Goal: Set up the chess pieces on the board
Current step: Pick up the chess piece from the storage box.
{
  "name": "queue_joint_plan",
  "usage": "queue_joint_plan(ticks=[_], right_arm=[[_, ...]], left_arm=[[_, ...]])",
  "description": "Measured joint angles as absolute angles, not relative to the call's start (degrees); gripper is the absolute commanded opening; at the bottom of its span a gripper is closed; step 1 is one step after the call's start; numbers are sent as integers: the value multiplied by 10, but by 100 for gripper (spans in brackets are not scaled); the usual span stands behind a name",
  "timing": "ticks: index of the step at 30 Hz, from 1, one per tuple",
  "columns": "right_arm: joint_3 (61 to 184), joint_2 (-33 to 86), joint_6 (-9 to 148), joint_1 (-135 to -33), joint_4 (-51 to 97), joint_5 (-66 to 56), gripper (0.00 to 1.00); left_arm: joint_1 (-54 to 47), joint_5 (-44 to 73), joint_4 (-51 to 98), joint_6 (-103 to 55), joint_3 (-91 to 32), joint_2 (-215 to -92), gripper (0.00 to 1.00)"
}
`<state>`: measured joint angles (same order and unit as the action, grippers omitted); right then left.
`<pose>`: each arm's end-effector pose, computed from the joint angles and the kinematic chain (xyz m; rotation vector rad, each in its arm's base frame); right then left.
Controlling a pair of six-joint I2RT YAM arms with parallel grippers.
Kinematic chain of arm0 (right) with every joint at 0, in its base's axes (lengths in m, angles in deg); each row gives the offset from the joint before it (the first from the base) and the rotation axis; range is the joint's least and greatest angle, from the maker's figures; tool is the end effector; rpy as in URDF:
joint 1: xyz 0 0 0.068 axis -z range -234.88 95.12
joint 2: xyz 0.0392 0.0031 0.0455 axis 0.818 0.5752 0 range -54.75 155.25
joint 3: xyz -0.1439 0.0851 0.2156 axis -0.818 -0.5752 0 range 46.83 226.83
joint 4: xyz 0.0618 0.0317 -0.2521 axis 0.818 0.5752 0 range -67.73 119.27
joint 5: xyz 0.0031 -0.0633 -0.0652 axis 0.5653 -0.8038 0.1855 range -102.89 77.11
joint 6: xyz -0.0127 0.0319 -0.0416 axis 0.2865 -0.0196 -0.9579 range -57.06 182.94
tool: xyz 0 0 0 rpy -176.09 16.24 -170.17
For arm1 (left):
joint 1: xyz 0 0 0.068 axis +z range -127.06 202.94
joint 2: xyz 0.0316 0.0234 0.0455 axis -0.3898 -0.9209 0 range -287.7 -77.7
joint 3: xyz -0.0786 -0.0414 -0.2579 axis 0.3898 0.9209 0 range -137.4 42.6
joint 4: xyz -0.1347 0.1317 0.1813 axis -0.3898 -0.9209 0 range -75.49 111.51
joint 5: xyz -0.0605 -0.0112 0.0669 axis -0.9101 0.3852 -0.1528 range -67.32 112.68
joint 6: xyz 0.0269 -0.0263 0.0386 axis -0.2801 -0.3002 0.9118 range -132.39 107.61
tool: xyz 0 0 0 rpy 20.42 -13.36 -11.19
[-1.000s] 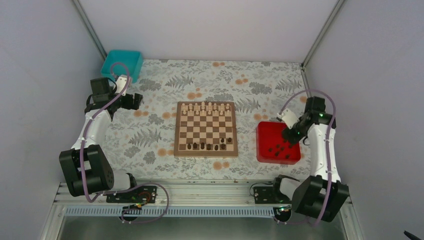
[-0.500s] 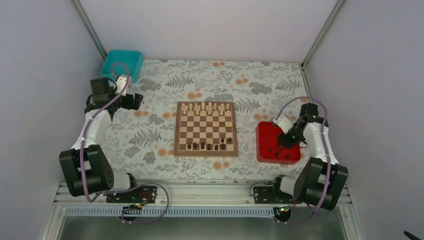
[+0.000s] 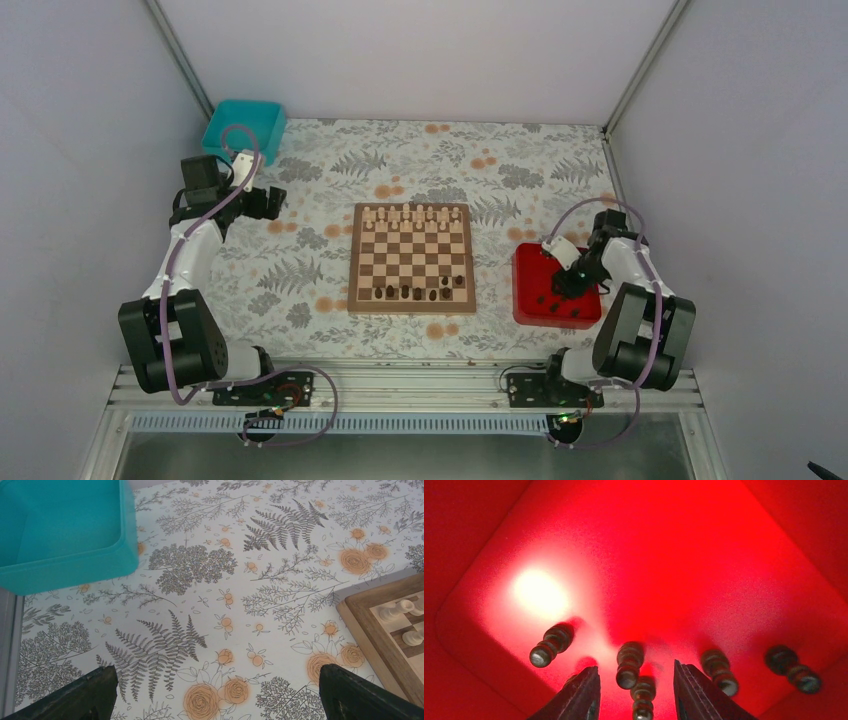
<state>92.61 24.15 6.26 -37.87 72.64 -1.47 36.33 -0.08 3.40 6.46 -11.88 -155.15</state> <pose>0.2120 -0.0575 0.1808 -1.0093 2.7491 0.1345 0.2873 0.0542 0.2606 0.3086 2.2043 -0.1487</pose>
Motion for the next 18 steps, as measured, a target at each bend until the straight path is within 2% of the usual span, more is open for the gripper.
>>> queue_joint_plan(ticks=[13, 18], right_arm=[[910, 266, 67, -379, 712, -23, 38], [904, 281, 71, -379, 696, -30, 23]], left_arm=[[363, -3, 34, 65, -119, -1551, 100], [363, -3, 34, 65, -119, -1551, 100]])
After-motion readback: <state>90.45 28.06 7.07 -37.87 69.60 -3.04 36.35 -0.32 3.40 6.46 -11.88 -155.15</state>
